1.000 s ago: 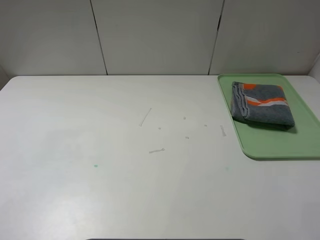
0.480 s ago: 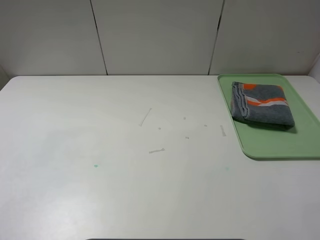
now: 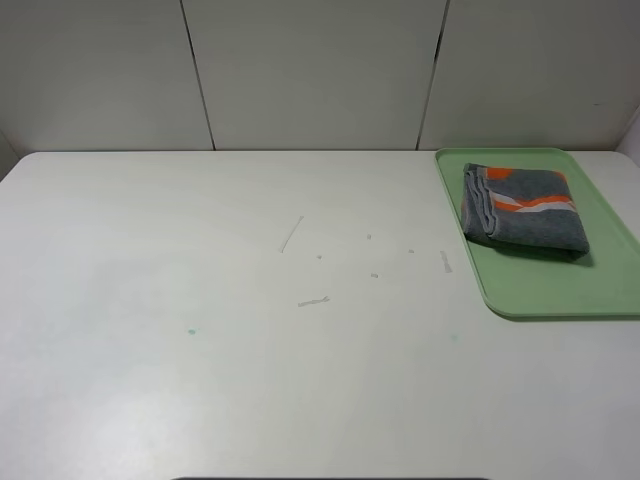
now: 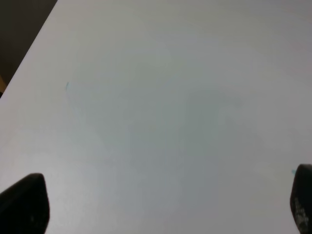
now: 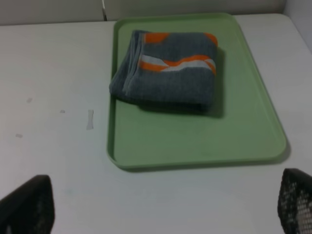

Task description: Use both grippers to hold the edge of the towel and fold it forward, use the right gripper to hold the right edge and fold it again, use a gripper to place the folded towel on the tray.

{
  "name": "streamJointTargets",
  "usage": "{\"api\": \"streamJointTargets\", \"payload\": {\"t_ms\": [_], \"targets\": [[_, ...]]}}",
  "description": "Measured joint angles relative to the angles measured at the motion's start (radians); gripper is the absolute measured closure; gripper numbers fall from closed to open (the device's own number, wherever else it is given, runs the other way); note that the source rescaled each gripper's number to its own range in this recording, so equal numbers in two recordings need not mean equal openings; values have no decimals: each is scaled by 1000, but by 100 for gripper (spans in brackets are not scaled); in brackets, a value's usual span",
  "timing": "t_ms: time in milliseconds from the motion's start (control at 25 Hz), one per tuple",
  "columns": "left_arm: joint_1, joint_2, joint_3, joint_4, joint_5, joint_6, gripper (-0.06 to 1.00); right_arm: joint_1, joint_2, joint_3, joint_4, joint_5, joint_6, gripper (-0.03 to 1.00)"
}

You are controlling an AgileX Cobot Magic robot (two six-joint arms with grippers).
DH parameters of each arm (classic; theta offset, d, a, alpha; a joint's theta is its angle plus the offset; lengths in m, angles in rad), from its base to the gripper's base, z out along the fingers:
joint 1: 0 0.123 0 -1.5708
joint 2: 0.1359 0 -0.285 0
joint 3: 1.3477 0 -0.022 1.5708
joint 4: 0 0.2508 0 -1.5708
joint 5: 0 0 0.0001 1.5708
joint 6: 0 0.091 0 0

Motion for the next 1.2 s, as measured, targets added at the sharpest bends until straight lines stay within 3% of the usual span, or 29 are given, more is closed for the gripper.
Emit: {"api": "streamJointTargets", "payload": {"t_ms": [1200], "targets": [[0,0,0,0,0,0,-6,0,-2,13,0,-15,0,-3]]}}
